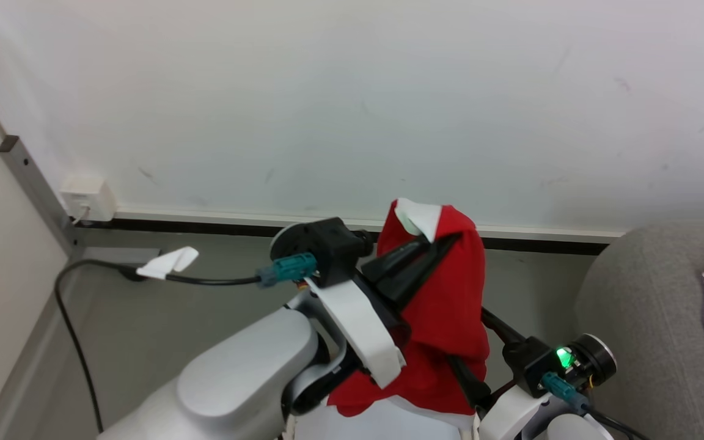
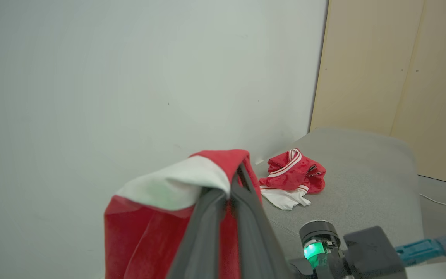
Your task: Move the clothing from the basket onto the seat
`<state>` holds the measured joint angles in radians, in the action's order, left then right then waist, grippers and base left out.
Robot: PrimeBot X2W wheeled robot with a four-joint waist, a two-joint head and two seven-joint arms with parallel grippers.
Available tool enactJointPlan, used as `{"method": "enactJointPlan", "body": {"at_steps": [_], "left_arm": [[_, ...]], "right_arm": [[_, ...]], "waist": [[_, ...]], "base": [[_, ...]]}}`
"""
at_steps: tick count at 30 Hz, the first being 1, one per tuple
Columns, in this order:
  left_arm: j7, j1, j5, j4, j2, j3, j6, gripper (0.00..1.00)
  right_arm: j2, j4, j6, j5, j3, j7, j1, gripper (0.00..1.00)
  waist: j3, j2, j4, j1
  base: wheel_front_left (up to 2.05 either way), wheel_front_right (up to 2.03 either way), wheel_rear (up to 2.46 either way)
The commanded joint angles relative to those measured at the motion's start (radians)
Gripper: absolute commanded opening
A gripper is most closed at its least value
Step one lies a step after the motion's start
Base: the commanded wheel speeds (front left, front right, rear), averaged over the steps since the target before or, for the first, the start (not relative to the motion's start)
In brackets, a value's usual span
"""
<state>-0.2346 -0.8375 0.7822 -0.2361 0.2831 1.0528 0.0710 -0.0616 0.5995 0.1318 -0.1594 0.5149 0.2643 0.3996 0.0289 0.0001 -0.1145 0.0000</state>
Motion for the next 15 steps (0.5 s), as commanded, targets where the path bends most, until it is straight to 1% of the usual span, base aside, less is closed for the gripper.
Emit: {"method": "enactJointPlan", "body": {"at_steps": [1, 2, 3, 4, 9, 15], "left_arm": [[0.003, 0.011, -0.004, 0.008, -0.005, 0.004, 0.003, 0.0], [0.006, 0.014, -0.005, 0.014, -0.007, 0.01, 0.004, 0.0], [0.009, 0.016, -0.005, 0.019, -0.009, 0.015, 0.004, 0.0], [0.01, 0.017, -0.004, 0.024, -0.01, 0.018, 0.005, 0.0], [0.014, 0.022, 0.002, 0.027, -0.005, 0.022, -0.002, 0.0], [0.008, 0.025, 0.012, 0.012, 0.007, 0.012, -0.007, 0.0]], "right_arm": [[0.001, 0.007, -0.002, 0.009, -0.005, 0.0, 0.016, 1.0], [0.001, 0.012, -0.002, 0.007, -0.01, 0.0, 0.018, 1.0], [0.002, 0.017, -0.002, 0.005, -0.012, 0.0, 0.02, 0.35], [0.003, 0.022, -0.002, 0.0, -0.015, 0.0, 0.021, 0.0], [0.004, 0.032, -0.002, -0.018, -0.028, 0.0, 0.019, 0.0], [0.006, 0.011, -0.002, -0.05, -0.029, 0.0, 0.019, 0.0]], "waist": [[0.002, -0.0001, -0.017, 0.0], [0.002, -0.0001, -0.025, 0.0], [0.003, -0.0001, -0.032, 0.0], [0.004, -0.0001, -0.038, 0.0], [0.008, -0.0001, -0.055, 0.0], [0.007, -0.0001, -0.051, 0.0]], "base": [[0.0, 0.0, 0.0], [0.0, 0.0, 0.0], [0.0, 0.0, 0.0], [0.0, 0.0, 0.0], [0.0, 0.0, 0.0], [0.0, 0.0, 0.0]]}}
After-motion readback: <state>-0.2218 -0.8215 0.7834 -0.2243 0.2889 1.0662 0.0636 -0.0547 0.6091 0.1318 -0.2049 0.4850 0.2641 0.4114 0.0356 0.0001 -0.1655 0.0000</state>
